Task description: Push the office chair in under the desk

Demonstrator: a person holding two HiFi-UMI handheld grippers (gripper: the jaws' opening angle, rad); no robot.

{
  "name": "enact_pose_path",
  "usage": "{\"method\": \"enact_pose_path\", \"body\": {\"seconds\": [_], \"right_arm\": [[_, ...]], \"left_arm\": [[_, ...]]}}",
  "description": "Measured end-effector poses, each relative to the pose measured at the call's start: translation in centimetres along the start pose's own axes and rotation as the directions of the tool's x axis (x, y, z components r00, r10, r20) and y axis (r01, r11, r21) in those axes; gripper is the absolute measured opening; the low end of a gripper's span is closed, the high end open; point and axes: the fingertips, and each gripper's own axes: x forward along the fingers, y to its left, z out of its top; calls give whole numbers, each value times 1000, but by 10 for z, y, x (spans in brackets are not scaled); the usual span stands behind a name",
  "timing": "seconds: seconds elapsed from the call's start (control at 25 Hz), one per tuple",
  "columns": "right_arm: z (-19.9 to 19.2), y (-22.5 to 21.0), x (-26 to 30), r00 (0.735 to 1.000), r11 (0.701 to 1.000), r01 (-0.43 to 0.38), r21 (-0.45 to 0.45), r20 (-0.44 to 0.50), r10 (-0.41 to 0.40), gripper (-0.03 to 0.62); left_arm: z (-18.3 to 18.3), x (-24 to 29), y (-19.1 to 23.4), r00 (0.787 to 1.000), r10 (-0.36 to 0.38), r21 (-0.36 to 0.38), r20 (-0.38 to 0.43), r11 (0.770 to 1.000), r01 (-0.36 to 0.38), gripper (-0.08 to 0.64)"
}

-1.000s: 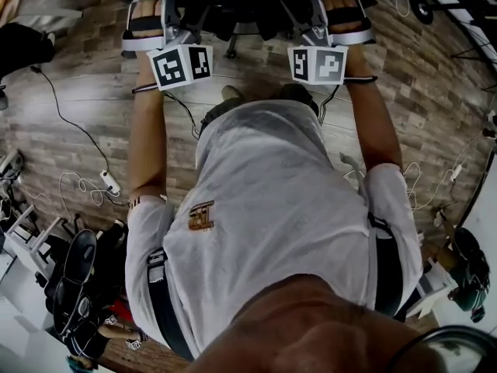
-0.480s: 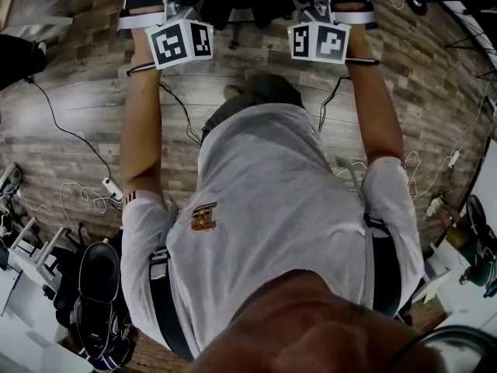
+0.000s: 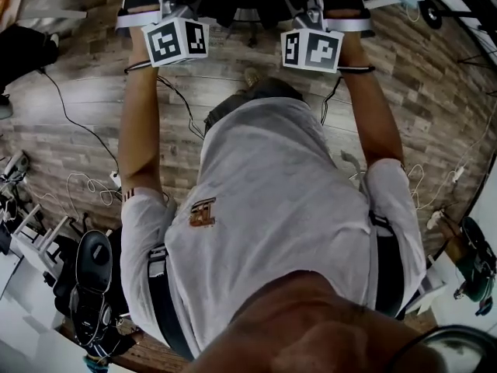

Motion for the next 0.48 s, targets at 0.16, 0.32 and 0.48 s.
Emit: {"method": "enact_pose_path", "body": {"seconds": [0.16, 0.32, 0.48], "right_arm": [[12, -3, 19, 1000, 1000, -5, 0, 27, 5, 258], [27, -7, 43, 1000, 1000, -7, 9, 5, 7, 258], [35, -12, 59, 1000, 1000, -8, 12, -29, 8, 258]], "left_arm": [[-21, 12, 9, 1000, -6, -5, -19, 1000, 6, 331], [-45, 23, 22, 1000, -14, -2, -6, 1000, 14, 331], [-60, 29, 31, 999, -21, 1, 25, 1000, 21, 333]]}}
